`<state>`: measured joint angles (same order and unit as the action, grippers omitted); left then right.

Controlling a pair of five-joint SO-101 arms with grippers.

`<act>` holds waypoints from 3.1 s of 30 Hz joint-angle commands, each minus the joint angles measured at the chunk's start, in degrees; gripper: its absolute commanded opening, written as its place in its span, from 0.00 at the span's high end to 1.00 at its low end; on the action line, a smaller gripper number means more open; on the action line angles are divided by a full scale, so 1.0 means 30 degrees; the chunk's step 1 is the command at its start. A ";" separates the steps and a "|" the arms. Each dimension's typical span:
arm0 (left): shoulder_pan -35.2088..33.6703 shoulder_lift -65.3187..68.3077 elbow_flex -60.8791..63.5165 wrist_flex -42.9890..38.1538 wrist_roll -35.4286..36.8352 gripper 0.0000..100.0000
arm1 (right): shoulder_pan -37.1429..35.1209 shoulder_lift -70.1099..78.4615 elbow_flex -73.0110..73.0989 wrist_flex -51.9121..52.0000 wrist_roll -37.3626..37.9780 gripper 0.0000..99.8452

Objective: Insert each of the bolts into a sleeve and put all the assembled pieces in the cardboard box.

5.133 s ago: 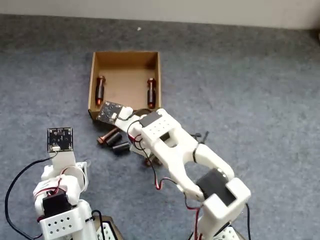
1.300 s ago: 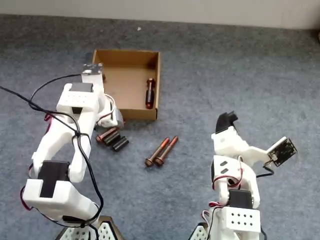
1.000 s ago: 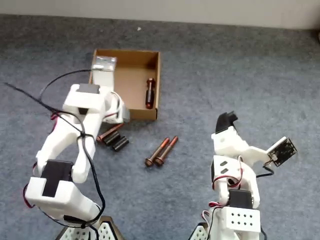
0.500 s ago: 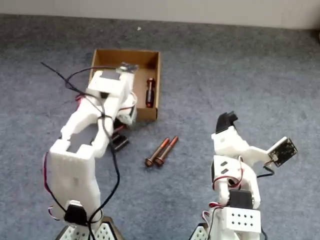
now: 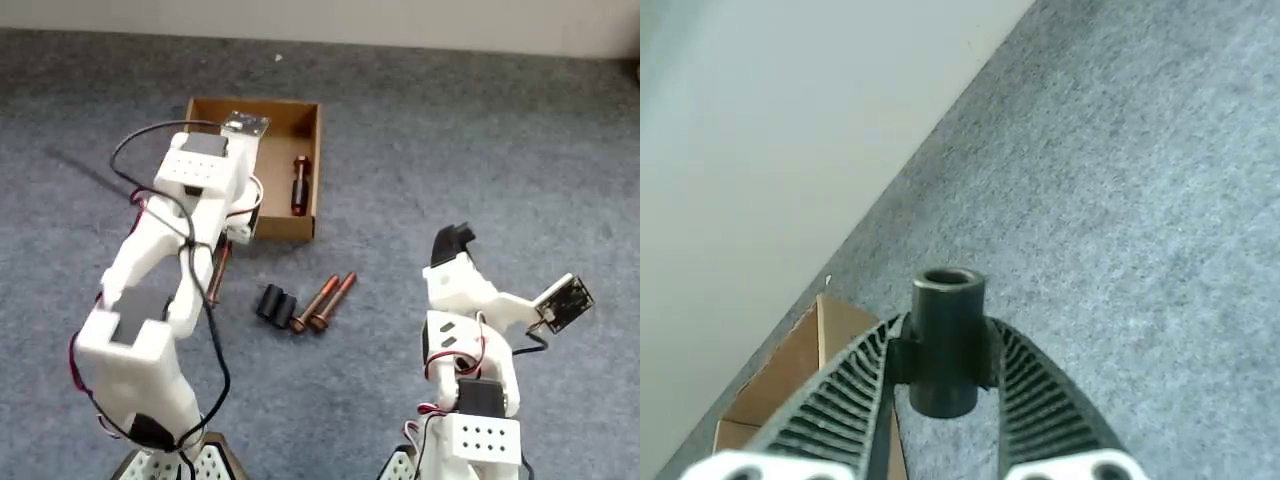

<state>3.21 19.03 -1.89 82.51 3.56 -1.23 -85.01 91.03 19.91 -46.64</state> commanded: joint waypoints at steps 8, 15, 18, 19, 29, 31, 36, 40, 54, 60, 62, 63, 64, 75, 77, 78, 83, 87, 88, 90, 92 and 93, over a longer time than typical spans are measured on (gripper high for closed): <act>-0.3092 -0.6725 0.3619 0.0147 0.7385 0.99 | -0.0073 -0.0396 -0.0132 -0.0513 0.0264 1.00; -0.5084 -0.6755 0.5319 0.0147 1.0139 0.99 | -0.0073 -0.0396 -0.0132 -0.0513 0.0264 1.00; -0.5553 -0.6813 0.6227 0.0147 1.0842 0.99 | -0.0073 -0.0396 -0.0132 -0.0513 0.0264 1.00; -0.5817 -0.6872 0.6637 0.0147 1.1810 0.99 | -0.0073 -0.0396 -0.0132 -0.0513 0.0264 1.00; -0.6051 -0.6901 0.7663 0.0176 1.2073 0.99 | -0.0073 -0.0396 -0.0132 -0.0513 0.0264 1.00; -0.6139 -0.6901 0.7634 0.0205 1.2073 0.99 | -0.0073 -0.0396 -0.0132 -0.0513 0.0264 1.00; -0.6051 -0.6901 0.7546 0.0293 1.2073 0.99 | -0.0073 -0.0396 -0.0132 -0.0513 0.0264 1.00; -0.6051 -0.6901 0.7429 0.0176 1.2044 0.99 | -0.0073 -0.0396 -0.0132 -0.0513 0.0264 1.00; -0.5641 -0.6930 0.7106 0.0264 1.0960 0.68 | -0.0073 -0.0396 -0.0132 -0.0513 0.0264 1.00; -0.5700 -0.6930 0.5172 0.1055 0.2579 0.79 | -0.0073 -0.0396 -0.0132 -0.0513 0.0264 1.00; -0.5700 -0.6930 0.4440 0.1377 -0.2081 0.86 | -0.0073 -0.0396 -0.0132 -0.0513 0.0264 1.00; -0.5700 -0.6930 0.4000 0.1465 -0.4249 0.89 | -0.0073 -0.0396 -0.0132 -0.0513 0.0264 1.00; -0.5700 -0.6930 0.3648 0.1524 -0.6037 0.90 | -0.0073 -0.0396 -0.0132 -0.0513 0.0264 1.00; -0.6051 -0.9128 0.4234 0.4190 -1.8520 0.92 | -0.0044 -0.0396 -0.0132 -0.0513 0.0293 1.00; -0.6227 -1.1033 0.5465 0.4190 -1.9868 0.93 | -0.0044 -0.0396 -0.0132 -0.0513 0.0293 1.00; -0.6256 -1.2059 0.6256 0.4190 -2.0659 0.93 | -0.0044 -0.0396 -0.0161 -0.0513 0.0293 1.00; -0.6168 -1.6044 1.0242 0.4161 -2.4879 0.93 | -0.0044 -0.0396 -0.0161 -0.0513 0.0908 1.00; -0.6491 -1.7216 1.2527 0.4161 -2.8835 0.85 | -0.0044 -0.0396 -0.0161 -0.0542 0.1407 1.00; -0.6637 -1.7245 1.2967 0.4073 -2.9509 0.83 | -0.0044 -0.0396 -0.0161 -0.0542 0.1465 1.00; -0.6842 -1.7275 1.3846 0.3165 -3.0740 0.78 | -0.0015 -0.0396 -0.0161 -0.0542 0.1465 1.00; -0.7253 -1.7245 1.4813 0.1670 -3.1824 0.74 | 0.0015 -0.0396 -0.0161 -0.0542 0.1465 1.00; -0.7429 -1.7245 1.5341 0.0821 -3.2352 0.72 | 0.0015 -0.0396 -0.0161 -0.0542 0.1495 1.00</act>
<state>-16.84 -31.43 40.04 92.35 -75.91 -1.23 -85.01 91.03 19.91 -42.95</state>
